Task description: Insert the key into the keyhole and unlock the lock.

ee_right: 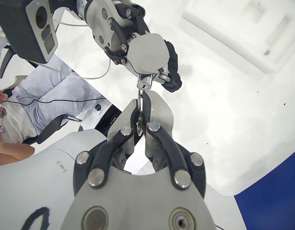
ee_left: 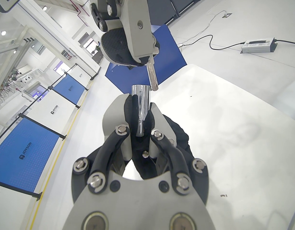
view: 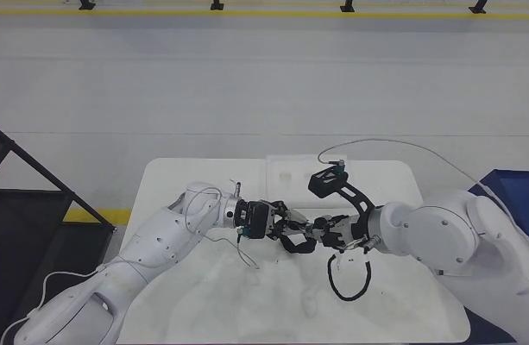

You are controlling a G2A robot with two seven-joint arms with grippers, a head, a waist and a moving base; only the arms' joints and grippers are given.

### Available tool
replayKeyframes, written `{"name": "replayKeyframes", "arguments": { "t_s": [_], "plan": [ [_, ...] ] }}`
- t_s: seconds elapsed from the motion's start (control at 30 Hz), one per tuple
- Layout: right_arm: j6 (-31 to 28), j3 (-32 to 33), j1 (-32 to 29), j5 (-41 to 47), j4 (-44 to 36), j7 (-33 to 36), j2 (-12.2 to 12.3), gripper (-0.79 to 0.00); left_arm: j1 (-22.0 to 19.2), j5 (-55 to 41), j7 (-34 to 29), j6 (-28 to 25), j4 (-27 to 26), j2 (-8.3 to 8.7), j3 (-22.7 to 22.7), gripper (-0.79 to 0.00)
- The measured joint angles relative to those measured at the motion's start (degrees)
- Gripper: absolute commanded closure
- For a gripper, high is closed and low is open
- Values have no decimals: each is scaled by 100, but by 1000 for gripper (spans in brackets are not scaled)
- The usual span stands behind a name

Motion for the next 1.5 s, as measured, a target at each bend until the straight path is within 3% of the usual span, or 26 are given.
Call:
{"name": "replayKeyframes", "arguments": {
  "t_s": [0.57, 1.5],
  "plan": [
    [91, 235, -102, -49, -163, -91, 93, 0, 0, -155, -61, -38, 186, -36, 45, 0],
    [173, 42, -59, -286, -121, -172, 72, 0, -40, -266, -8, -189, 208, -75, 140, 0]
  ]
}}
